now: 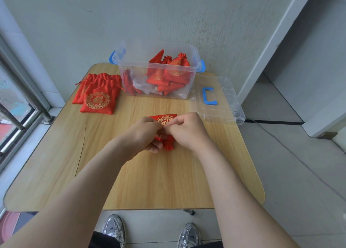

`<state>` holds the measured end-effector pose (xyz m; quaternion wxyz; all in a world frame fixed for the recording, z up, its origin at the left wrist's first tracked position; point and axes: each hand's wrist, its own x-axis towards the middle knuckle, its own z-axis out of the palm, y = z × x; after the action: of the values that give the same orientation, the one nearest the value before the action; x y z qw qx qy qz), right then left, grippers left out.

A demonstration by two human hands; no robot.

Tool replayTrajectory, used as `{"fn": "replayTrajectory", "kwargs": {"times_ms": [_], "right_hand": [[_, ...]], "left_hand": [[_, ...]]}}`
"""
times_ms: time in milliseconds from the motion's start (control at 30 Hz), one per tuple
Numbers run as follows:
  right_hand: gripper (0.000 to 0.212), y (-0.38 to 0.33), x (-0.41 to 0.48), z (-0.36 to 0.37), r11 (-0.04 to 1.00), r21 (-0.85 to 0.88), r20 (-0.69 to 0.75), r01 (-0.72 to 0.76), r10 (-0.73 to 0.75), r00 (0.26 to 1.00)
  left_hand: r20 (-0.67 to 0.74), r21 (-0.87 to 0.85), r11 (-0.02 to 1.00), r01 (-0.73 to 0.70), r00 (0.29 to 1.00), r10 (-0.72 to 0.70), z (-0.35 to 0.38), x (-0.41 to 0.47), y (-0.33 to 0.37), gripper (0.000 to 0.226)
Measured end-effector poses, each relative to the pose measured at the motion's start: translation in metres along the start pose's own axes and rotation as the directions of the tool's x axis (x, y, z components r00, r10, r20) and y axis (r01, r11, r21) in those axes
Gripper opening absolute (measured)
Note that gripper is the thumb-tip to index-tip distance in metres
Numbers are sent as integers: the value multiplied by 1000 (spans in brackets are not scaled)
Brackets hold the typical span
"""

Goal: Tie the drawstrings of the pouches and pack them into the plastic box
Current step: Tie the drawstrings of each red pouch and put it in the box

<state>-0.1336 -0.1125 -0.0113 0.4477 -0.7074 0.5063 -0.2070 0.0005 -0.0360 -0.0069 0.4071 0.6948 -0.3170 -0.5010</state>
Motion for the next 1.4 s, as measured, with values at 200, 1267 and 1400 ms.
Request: {"fn": "replayTrajectory", "kwargs": {"times_ms": [200, 1267, 1400], "right_hand": [[21, -1, 1, 0, 989, 120, 9, -89, 89, 996], [26, -2, -1, -8, 958, 247, 82, 144, -168, 982], [25, 2, 1, -7, 967, 217, 87, 136, -158, 984]], "left_hand": [[92, -177, 983, 48, 995, -32, -3, -4, 3, 12], [73, 344, 932, -114, 993, 94, -8, -14, 4, 7], [101, 308, 944, -119, 991, 92, -9, -16, 6, 7]]}}
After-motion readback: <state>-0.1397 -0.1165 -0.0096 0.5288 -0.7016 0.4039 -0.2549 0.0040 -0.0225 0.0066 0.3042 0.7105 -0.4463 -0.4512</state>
